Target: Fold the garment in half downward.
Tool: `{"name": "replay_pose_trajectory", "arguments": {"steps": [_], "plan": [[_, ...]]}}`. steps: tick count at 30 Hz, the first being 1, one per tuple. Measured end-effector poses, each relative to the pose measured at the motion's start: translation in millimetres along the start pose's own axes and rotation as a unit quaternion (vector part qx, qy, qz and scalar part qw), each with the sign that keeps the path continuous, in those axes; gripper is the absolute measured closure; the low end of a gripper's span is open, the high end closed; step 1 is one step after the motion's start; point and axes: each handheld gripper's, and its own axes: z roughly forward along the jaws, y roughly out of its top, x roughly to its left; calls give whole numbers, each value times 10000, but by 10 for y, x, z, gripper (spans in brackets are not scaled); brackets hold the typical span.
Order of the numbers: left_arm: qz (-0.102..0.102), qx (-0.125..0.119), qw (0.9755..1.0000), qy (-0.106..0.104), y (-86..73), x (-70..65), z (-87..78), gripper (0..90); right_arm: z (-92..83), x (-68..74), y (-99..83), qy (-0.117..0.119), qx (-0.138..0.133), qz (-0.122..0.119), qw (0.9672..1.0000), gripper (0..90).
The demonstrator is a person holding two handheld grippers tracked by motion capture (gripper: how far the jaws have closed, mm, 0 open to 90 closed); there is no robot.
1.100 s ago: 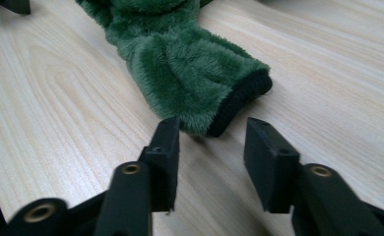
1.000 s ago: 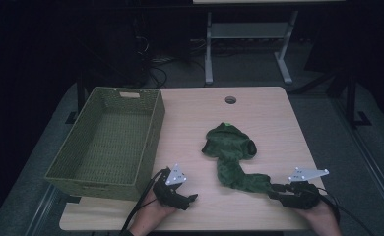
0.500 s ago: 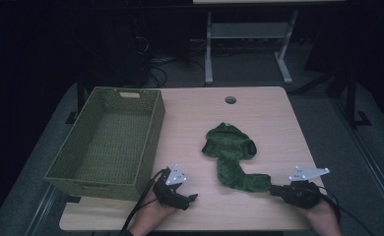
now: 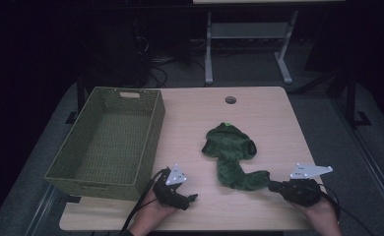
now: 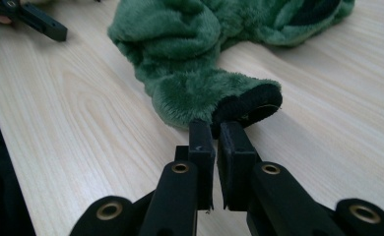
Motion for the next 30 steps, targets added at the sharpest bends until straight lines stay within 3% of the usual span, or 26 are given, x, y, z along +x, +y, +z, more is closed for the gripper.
{"name": "replay_pose_trajectory", "arguments": {"steps": [30], "plan": [[-10, -2, 10000, 4, 6, 1, 7, 128, 22, 94, 419, 158, -431, -434, 9980, 847]]}}
